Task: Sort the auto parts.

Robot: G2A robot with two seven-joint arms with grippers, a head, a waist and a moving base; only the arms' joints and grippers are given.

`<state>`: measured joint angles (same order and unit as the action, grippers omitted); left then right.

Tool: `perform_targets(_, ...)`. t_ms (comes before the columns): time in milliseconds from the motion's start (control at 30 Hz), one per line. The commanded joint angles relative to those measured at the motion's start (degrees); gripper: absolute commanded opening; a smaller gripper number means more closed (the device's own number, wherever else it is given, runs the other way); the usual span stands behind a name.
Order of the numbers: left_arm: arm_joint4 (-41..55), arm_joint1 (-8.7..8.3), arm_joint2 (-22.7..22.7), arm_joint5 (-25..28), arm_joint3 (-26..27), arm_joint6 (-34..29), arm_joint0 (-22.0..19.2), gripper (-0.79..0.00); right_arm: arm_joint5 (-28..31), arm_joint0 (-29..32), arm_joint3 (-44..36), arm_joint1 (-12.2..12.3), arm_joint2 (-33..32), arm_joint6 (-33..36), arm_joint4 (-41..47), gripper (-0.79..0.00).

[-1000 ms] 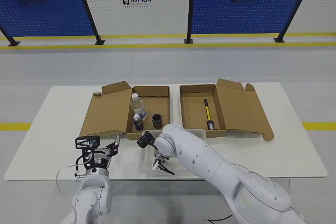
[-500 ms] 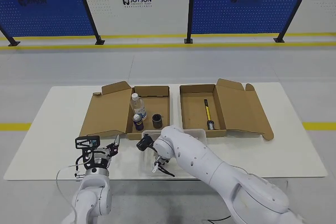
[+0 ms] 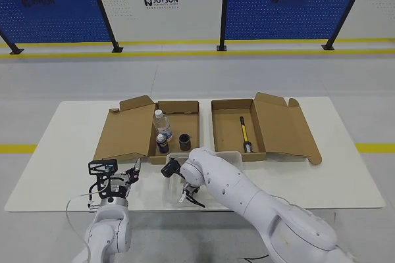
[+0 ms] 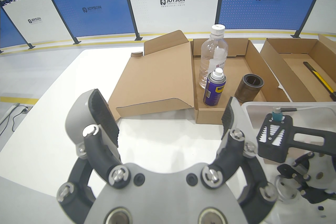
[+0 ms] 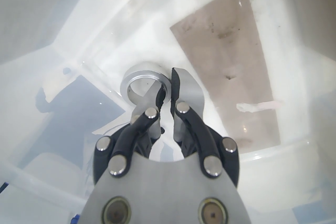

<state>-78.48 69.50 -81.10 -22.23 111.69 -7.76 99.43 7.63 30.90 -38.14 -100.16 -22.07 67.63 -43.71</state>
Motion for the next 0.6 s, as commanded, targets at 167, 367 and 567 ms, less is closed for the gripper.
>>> perform_targets(167, 0.0, 0.00, 0.0, 0.0, 0.0, 0.0, 0.0, 0.000, -0.5, -0.5, -1.2, 1.0, -3.1, -1.4, 1.2, -0.785)
perform_targets(367, 0.0, 0.00, 0.0, 0.0, 0.0, 0.0, 0.0, 0.000, -2.6, 1.0, -8.0, 4.2, -8.2, -2.7, 0.5, -0.785)
perform_targets(567, 0.0, 0.00, 0.0, 0.0, 0.0, 0.0, 0.0, 0.000, -2.6, 8.2, -23.5, 10.5, -19.8, -2.5, 0.2, -0.785)
